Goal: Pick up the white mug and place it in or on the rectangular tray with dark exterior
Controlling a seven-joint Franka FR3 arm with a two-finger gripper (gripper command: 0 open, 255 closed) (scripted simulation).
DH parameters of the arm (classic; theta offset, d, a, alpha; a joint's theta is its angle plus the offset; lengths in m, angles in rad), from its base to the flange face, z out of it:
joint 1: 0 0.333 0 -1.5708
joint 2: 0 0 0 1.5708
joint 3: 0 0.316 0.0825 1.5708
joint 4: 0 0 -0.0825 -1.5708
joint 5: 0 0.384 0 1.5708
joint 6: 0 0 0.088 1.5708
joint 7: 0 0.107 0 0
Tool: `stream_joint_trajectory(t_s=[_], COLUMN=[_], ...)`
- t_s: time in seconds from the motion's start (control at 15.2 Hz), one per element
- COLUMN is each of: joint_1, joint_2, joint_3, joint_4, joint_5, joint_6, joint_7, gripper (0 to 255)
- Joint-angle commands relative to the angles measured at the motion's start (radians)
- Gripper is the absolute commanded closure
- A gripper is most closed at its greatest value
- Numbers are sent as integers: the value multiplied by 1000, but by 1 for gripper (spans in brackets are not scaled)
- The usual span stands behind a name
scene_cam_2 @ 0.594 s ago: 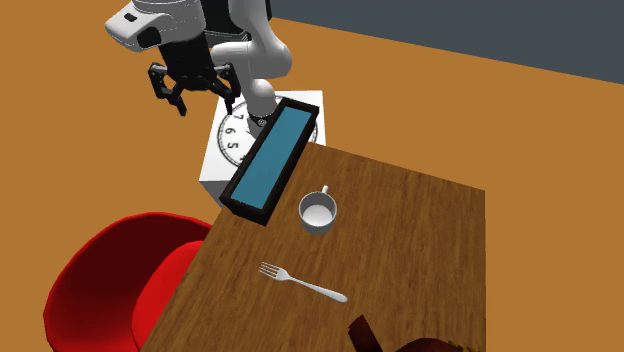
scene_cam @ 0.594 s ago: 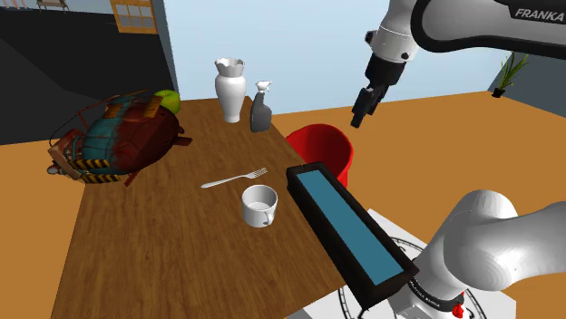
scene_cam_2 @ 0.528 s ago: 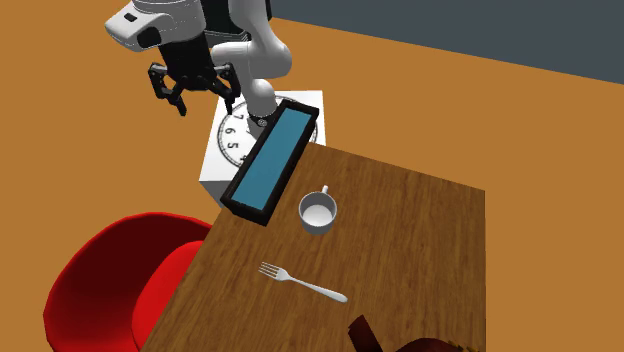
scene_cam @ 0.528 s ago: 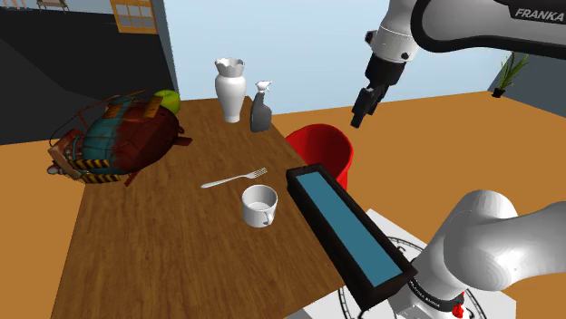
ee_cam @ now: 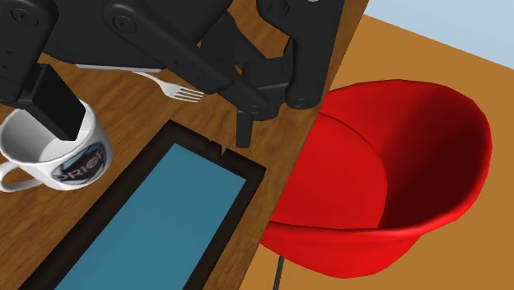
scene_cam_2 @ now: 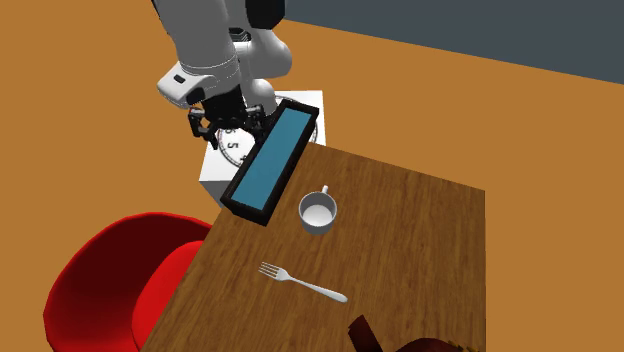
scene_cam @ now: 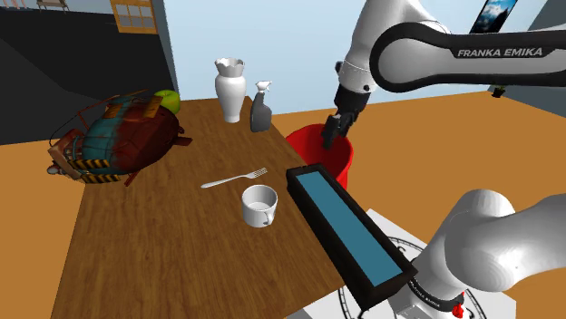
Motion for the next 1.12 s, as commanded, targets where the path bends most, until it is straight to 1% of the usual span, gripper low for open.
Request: stream_joint_trajectory(t_s=[0.0,0.26,0.53,0.99,1.06], joint_1=[12,35,57,89,90], joint_2=[43,140,257,493,497], joint_3=[20,56,92,152,153], joint_4=[-15,-39,-41,9,11], joint_5=[20,56,86,117,117], joint_6=[58,180,300,493,496], joint_7=[30,80,128,211,213], gripper=[0,0,0,0,0])
